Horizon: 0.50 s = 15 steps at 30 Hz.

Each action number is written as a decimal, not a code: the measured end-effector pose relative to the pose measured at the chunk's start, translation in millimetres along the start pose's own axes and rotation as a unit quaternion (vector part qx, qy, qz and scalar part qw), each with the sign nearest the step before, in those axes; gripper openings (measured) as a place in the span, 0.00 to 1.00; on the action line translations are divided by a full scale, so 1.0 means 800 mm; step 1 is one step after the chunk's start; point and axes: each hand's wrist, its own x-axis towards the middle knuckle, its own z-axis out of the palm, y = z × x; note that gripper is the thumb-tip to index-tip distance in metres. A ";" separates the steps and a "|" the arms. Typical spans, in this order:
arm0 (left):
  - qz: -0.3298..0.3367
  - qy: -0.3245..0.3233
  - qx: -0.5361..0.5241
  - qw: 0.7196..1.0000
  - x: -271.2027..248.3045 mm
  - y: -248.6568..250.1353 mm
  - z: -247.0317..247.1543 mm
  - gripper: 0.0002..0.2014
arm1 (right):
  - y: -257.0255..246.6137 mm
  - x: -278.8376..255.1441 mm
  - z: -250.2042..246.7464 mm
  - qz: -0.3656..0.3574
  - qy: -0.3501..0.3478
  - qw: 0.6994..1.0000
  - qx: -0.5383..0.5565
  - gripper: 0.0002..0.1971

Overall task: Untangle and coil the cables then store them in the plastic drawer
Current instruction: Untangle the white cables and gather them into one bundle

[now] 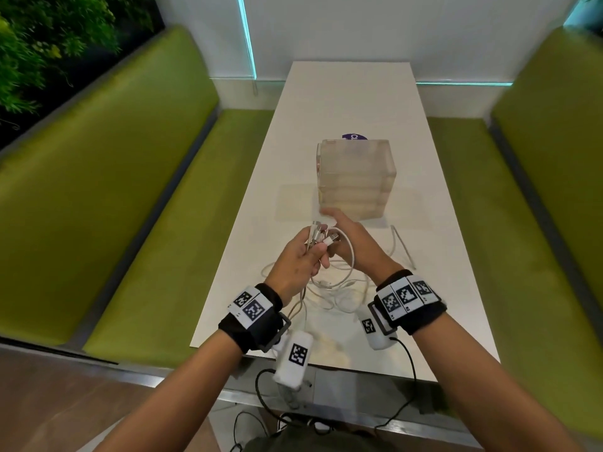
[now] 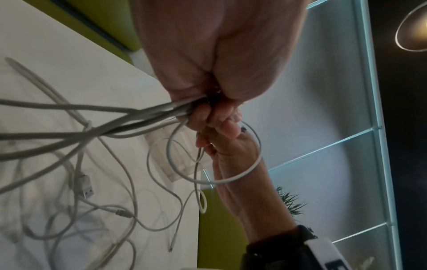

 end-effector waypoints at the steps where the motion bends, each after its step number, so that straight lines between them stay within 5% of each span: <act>1: -0.002 -0.007 0.006 1.000 0.001 -0.001 -0.001 0.11 | 0.002 0.000 0.000 0.009 0.000 1.000 0.002 0.35; 5: -0.015 -0.043 0.009 0.999 0.001 0.003 -0.005 0.14 | -0.001 -0.001 -0.005 0.001 -0.018 0.999 -0.036 0.45; 8: -0.022 -0.094 0.011 0.995 0.000 0.007 -0.013 0.15 | -0.008 0.001 -0.008 0.057 -0.039 0.998 0.010 0.29; 11: -0.022 -0.115 0.000 0.993 -0.001 0.010 -0.020 0.09 | -0.012 0.005 -0.007 0.118 -0.063 0.989 0.057 0.30; 13: -0.024 -0.109 -0.002 0.994 -0.003 0.010 -0.022 0.07 | -0.017 0.001 -0.005 0.079 -0.067 0.994 -0.027 0.10; 15: -0.019 -0.096 -0.005 0.995 -0.006 0.010 -0.023 0.07 | -0.014 -0.002 -0.003 0.043 -0.079 0.994 -0.069 0.19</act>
